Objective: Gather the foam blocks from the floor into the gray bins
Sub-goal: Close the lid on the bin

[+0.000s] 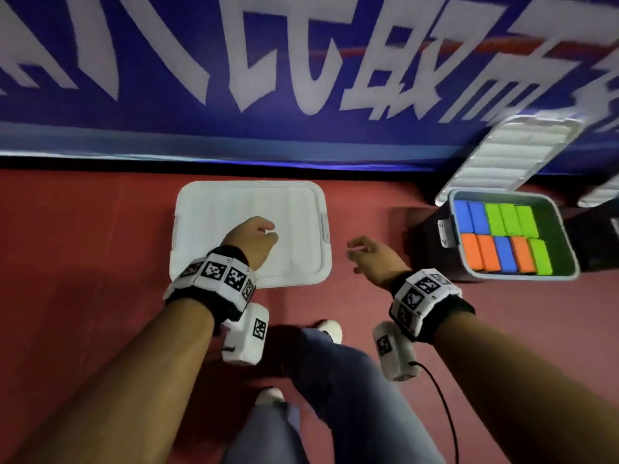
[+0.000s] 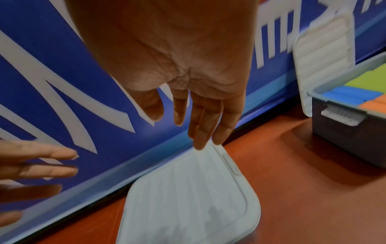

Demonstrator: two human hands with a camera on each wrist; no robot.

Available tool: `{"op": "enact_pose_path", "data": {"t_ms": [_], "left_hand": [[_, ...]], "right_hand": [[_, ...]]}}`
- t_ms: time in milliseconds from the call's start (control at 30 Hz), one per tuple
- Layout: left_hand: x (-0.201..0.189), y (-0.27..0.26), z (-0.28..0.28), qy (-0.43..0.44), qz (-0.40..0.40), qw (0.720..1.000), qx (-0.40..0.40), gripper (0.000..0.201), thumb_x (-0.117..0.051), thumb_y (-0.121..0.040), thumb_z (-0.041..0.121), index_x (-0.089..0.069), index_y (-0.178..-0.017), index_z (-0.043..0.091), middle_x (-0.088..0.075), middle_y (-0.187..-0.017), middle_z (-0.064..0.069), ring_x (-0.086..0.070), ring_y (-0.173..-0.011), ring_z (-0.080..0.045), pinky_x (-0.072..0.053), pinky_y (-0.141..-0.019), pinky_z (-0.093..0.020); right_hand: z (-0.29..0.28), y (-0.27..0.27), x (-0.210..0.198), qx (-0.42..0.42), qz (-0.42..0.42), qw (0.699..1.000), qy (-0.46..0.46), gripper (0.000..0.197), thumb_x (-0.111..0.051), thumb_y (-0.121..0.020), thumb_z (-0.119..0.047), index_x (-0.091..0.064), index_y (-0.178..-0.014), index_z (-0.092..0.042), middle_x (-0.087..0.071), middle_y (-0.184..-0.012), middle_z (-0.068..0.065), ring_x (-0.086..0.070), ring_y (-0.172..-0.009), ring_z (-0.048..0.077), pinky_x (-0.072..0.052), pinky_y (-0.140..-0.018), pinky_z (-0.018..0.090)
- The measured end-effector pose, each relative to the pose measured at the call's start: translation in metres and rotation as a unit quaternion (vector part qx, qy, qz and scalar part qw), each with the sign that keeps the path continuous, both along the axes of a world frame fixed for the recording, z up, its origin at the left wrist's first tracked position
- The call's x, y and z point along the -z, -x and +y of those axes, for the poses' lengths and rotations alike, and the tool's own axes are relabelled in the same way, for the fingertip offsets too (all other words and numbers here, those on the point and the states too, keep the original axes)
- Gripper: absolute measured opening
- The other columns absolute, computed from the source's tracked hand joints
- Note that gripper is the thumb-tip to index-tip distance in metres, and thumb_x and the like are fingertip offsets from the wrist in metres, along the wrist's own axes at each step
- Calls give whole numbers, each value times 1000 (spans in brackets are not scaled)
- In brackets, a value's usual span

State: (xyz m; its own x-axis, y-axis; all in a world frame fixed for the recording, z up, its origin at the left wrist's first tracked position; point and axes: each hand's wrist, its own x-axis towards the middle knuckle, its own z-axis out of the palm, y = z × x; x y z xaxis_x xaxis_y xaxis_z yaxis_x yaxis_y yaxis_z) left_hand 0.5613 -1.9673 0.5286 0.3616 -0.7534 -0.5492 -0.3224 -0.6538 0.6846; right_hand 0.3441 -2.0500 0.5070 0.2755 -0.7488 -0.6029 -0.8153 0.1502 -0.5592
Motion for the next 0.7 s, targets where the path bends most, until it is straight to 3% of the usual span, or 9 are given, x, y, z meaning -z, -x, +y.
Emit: {"op": "enact_pose_path", "data": {"t_ms": [100, 200, 300, 400, 467, 533, 600, 633, 700], "left_hand": [[-68, 42, -5, 41, -11, 999, 19, 28, -51, -93, 19, -58, -120, 18, -59, -119, -2, -55, -104, -21, -35, -82, -20], [-123, 89, -14, 110, -17, 992, 52, 23, -53, -90, 13, -62, -111, 19, -63, -107, -1, -56, -91, -17, -39, -69, -22], [-164, 138, -29, 162, -28, 983, 84, 21, -53, -88, 11, -63, -103, 21, -65, -90, 0, -59, -81, -19, -41, -64, -21], [-184, 195, -51, 177, -46, 979, 95, 17, -53, -89, 12, -63, -97, 23, -65, -89, -3, -59, -81, -21, -43, -69, -23], [-193, 246, -74, 196, -51, 975, 89, 13, -52, -91, 13, -62, -92, 22, -64, -88, -3, -61, -83, -23, -46, -73, -25], [-203, 307, -105, 208, -10, 975, 74, 17, -45, -96, 16, -59, -87, 17, -64, -84, -6, -62, -72, -24, -51, -65, -25], [-215, 368, -139, 187, 59, 979, 54, 25, -35, -100, 17, -57, -90, 9, -61, -74, -13, -56, -48, -17, -44, -46, -19], [-220, 397, -154, 178, 79, 980, 47, 26, -34, -100, 17, -57, -94, 6, -58, -65, -12, -52, -40, -14, -42, -44, -20], [-225, 441, -175, 173, 47, 982, 51, 29, -36, -100, 21, -60, -90, 7, -55, -56, -6, -49, -42, -15, -45, -58, -27]], "right_hand": [[12, 48, -65, 41, -17, 999, 24, 7, -52, -90, -18, -58, -93, -19, -63, -96, 9, -62, -76, 26, -47, -70, 32], [11, 105, -113, 95, -21, 994, 54, 16, -54, -88, -19, -53, -72, -19, -62, -79, 10, -58, -65, 23, -51, -68, 25], [2, 165, -141, 142, -30, 987, 67, 20, -57, -80, -31, -59, -88, -12, -64, -82, 16, -62, -78, 33, -55, -80, 41], [-3, 239, -164, 185, -35, 980, 65, 7, -53, -92, -9, -56, -97, -5, -57, -72, 11, -52, -63, 25, -48, -53, 21], [-13, 295, -174, 198, -2, 977, 82, 9, -54, -91, -12, -56, -99, -15, -65, -84, 14, -59, -69, 26, -48, -52, 22], [-29, 350, -188, 206, 24, 974, 95, 17, -56, -89, -16, -56, -105, -19, -67, -95, 14, -61, -71, 25, -45, -49, 20], [-55, 405, -200, 219, 36, 968, 120, 25, -58, -87, -18, -58, -112, -15, -68, -100, 14, -64, -81, 30, -53, -66, 27], [-67, 428, -210, 224, 35, 965, 132, 26, -59, -86, -18, -60, -112, -13, -69, -97, 14, -65, -84, 31, -54, -75, 34], [-91, 470, -226, 224, 21, 964, 142, 21, -56, -87, -15, -60, -107, -10, -67, -78, 8, -62, -73, 28, -53, -76, 38]]}}
